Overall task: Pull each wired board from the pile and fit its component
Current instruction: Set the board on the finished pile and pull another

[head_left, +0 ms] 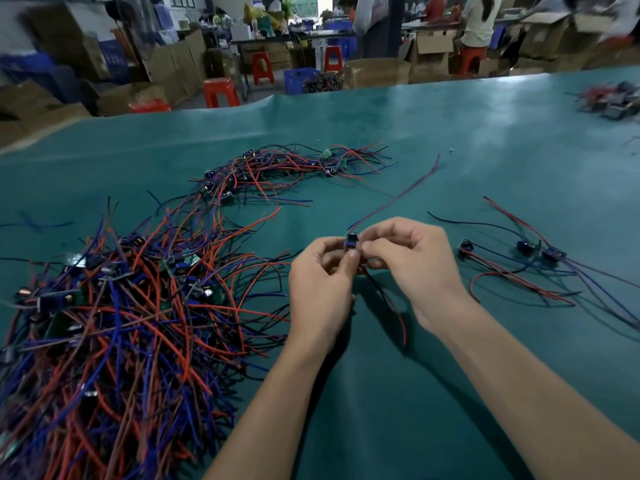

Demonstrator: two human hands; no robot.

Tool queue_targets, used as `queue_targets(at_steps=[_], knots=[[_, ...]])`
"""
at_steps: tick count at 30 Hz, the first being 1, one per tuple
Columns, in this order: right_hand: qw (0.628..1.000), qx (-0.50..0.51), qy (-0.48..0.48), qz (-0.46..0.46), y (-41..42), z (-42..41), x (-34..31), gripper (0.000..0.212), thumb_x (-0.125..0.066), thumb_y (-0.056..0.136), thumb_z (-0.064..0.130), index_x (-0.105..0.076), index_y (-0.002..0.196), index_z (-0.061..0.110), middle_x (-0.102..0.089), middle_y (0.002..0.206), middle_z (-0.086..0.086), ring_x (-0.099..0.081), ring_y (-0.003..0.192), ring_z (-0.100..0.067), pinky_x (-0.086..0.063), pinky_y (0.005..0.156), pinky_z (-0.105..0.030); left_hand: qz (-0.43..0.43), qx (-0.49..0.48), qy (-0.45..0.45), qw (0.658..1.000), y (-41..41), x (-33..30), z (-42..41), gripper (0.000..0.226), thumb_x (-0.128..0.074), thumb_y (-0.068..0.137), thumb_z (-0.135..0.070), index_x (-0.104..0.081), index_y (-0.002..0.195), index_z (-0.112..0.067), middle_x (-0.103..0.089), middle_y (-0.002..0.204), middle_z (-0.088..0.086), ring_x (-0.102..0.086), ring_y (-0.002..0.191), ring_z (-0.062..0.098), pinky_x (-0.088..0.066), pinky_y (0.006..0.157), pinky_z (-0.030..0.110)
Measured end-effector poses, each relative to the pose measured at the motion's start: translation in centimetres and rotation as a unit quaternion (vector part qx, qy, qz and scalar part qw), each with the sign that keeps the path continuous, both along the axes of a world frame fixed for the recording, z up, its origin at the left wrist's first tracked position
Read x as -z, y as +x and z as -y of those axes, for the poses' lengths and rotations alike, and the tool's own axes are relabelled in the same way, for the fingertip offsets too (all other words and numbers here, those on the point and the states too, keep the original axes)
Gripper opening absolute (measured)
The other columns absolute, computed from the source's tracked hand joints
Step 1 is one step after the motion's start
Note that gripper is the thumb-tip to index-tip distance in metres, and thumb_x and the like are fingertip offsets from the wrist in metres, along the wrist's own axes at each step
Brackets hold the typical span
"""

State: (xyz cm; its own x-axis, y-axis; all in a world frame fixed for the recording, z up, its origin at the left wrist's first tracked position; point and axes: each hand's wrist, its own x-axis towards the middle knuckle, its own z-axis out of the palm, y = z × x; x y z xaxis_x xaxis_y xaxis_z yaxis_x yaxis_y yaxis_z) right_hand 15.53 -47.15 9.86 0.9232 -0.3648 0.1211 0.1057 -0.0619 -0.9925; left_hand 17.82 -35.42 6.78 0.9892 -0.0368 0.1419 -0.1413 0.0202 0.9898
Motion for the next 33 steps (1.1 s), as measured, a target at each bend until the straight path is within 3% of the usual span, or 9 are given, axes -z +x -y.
queue_targets(at_steps=[5, 8, 10, 12, 16, 21, 27, 30, 33], knots=[[0.996, 0.057, -0.025, -0.065, 0.4, 0.7, 1.1, 0.017, -0.075, 0.089, 0.029, -0.079, 0.078, 0.017, -0.076, 0.076, 0.001, -0.062, 0.067, -0.014, -0.049, 0.068, -0.034, 0.011, 0.038, -0.042, 0.998, -0.3, -0.3, 0.0, 0.017, -0.062, 0.096, 0.001, -0.069, 0.091, -0.014, -0.077, 0.077, 0.003, -0.069, 0.065, 0.005, -0.048, 0.054, 0.012], [0.993, -0.014, 0.086, -0.075, 0.4, 1.1, 0.6, 0.016, -0.073, 0.092, 0.022, -0.08, 0.085, 0.01, -0.074, 0.079, -0.002, -0.058, 0.061, -0.015, -0.042, 0.057, -0.029, 0.013, 0.064, -0.054, 0.996, -0.3, -0.4, 0.0, 0.018, -0.061, 0.097, 0.0, -0.07, 0.089, -0.014, -0.073, 0.07, 0.003, -0.066, 0.064, 0.011, -0.056, 0.067, 0.023], [0.983, -0.06, 0.154, -0.077, 0.3, 1.6, 0.4, 0.012, -0.074, 0.089, 0.017, -0.08, 0.089, 0.006, -0.07, 0.08, -0.004, -0.056, 0.066, -0.015, -0.04, 0.056, -0.027, 0.027, 0.079, -0.028, 0.996, -0.3, -0.2, 0.0, 0.018, -0.061, 0.097, -0.003, -0.07, 0.085, -0.014, -0.069, 0.063, 0.002, -0.06, 0.057, 0.01, -0.053, 0.06, 0.024], [0.989, -0.062, 0.115, -0.063, 0.4, 2.2, 0.5, 0.011, -0.077, 0.086, 0.017, -0.08, 0.087, 0.006, -0.069, 0.078, -0.003, -0.056, 0.069, -0.013, -0.039, 0.054, -0.023, 0.043, 0.096, 0.019, 0.994, -0.4, -0.2, 0.1, 0.02, -0.061, 0.098, -0.005, -0.07, 0.082, -0.014, -0.065, 0.058, 0.001, -0.055, 0.052, 0.01, -0.049, 0.054, 0.024], [0.998, 0.043, -0.044, 0.007, 0.8, 3.8, 0.4, 0.017, -0.08, 0.084, 0.014, -0.074, 0.068, 0.014, -0.067, 0.066, 0.005, -0.054, 0.063, -0.007, -0.043, 0.056, -0.019, 0.023, 0.144, 0.049, 0.988, -0.5, 0.0, 0.5, 0.02, -0.061, 0.098, -0.005, -0.069, 0.082, -0.014, -0.064, 0.055, -0.001, -0.052, 0.05, 0.01, -0.046, 0.054, 0.02], [0.957, 0.215, -0.182, 0.075, 0.9, 6.9, 0.0, 0.018, -0.076, 0.081, 0.031, -0.071, 0.069, 0.018, -0.067, 0.062, 0.008, -0.056, 0.06, -0.009, -0.05, 0.068, -0.033, 0.024, 0.174, 0.071, 0.982, -0.7, -0.2, 0.4, 0.019, -0.06, 0.099, -0.005, -0.069, 0.085, -0.013, -0.063, 0.056, -0.002, -0.051, 0.053, 0.012, -0.044, 0.057, 0.023], [0.914, 0.384, -0.083, 0.101, 0.2, 9.7, -1.0, 0.013, -0.07, 0.083, 0.035, -0.068, 0.071, 0.029, -0.065, 0.063, 0.016, -0.065, 0.055, -0.005, -0.06, 0.074, -0.04, 0.03, 0.163, 0.09, 0.982, -0.7, -0.1, 0.4, 0.019, -0.059, 0.099, -0.007, -0.07, 0.086, -0.015, -0.064, 0.057, -0.002, -0.053, 0.055, 0.013, -0.043, 0.06, 0.027], [0.884, 0.458, -0.062, 0.071, -0.1, 10.9, -1.0, 0.017, -0.064, 0.082, 0.041, -0.066, 0.073, 0.027, -0.069, 0.072, 0.005, -0.072, 0.068, -0.021, -0.058, 0.079, -0.047, 0.025, 0.097, 0.051, 0.994, -0.6, -0.1, 0.3, 0.019, -0.057, 0.101, -0.006, -0.066, 0.086, -0.013, -0.065, 0.057, -0.003, -0.053, 0.052, 0.009, -0.046, 0.056, 0.022], [0.945, 0.324, -0.05, 0.016, 0.5, 8.5, -0.5, 0.03, -0.063, 0.089, 0.039, -0.067, 0.066, 0.02, -0.068, 0.063, 0.002, -0.064, 0.055, -0.018, -0.05, 0.051, -0.032, 0.006, 0.044, -0.012, 0.999, -0.4, -0.2, 0.5, 0.016, -0.054, 0.103, -0.007, -0.063, 0.09, -0.01, -0.066, 0.06, -0.001, -0.053, 0.049, 0.007, -0.047, 0.05, 0.018]])
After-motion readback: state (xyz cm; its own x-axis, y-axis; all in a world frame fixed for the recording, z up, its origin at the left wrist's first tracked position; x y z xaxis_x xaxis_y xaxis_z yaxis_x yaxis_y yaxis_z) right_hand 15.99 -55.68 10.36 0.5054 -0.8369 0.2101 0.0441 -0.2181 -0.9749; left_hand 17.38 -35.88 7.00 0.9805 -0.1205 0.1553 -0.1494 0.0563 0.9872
